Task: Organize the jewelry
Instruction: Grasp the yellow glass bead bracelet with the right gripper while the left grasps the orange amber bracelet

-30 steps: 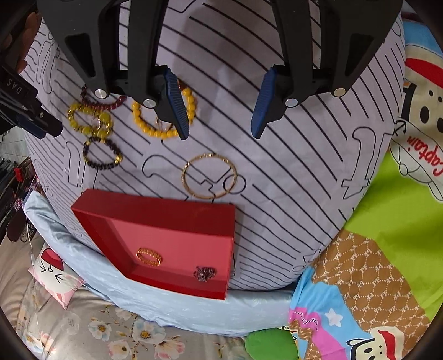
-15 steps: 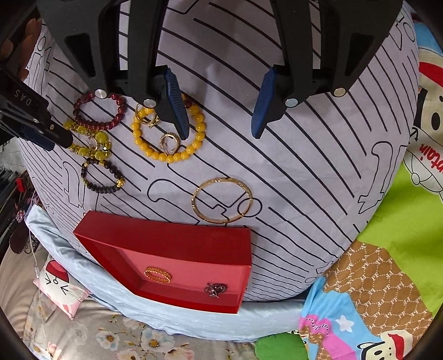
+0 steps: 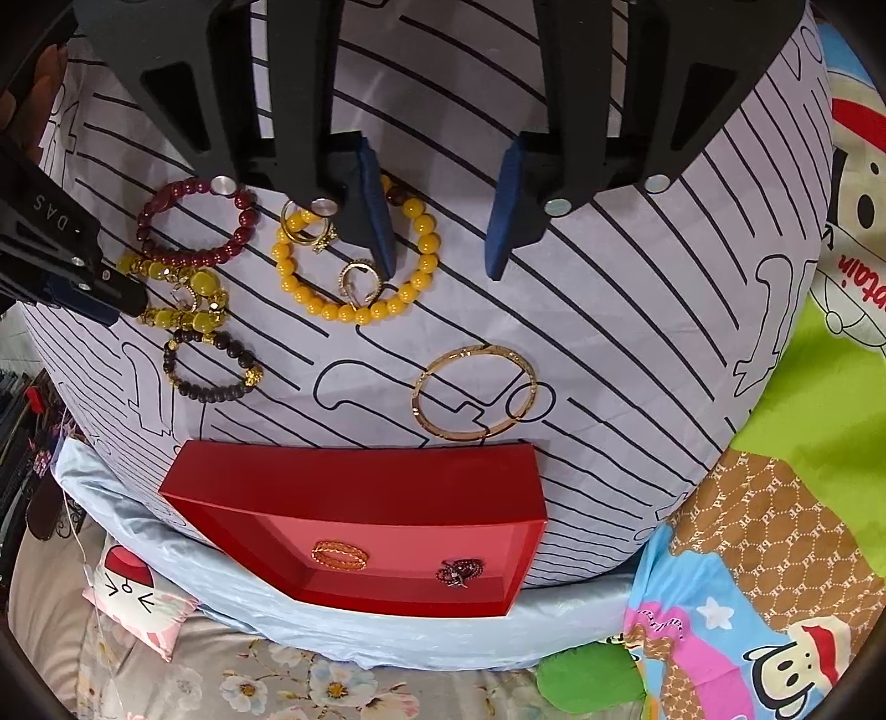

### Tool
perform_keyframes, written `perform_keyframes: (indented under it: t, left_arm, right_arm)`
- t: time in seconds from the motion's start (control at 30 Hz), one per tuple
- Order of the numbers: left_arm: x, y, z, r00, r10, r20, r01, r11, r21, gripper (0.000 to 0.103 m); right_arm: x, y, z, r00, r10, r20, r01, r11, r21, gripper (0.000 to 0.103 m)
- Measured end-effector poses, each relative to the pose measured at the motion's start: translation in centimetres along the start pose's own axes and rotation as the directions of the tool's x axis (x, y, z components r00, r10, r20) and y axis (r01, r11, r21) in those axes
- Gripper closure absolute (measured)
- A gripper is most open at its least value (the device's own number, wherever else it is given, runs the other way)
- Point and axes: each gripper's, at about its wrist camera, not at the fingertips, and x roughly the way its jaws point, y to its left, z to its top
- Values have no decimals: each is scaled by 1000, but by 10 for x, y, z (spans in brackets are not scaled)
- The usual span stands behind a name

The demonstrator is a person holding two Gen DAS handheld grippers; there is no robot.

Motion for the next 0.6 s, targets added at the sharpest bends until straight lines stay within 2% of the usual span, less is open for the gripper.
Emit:
perform_keyframes:
  t: [0.17,0.3,0.4,0.6]
  left_arm:
    - [0,2,1,999,-36,-7,36,999,-8,96]
    - [-1,3,2,997,-70,-21,70,997,-22,96]
    - [-3,4,3,996,-87,-27,86,996,-36,96]
    - [-21,3,12,993,-115,2,115,992,-45,96]
  right_arm:
    - [-1,5,-1,1000,17,1,-17,1000,-11,92]
    - [-1,5,-2,1000,26,-4,-26,1000,-5,94]
    - [-4,-2,0,998,66,-17,-66,997,36,94]
    - [-18,-8,4,996,85,14,-86,994,60,94]
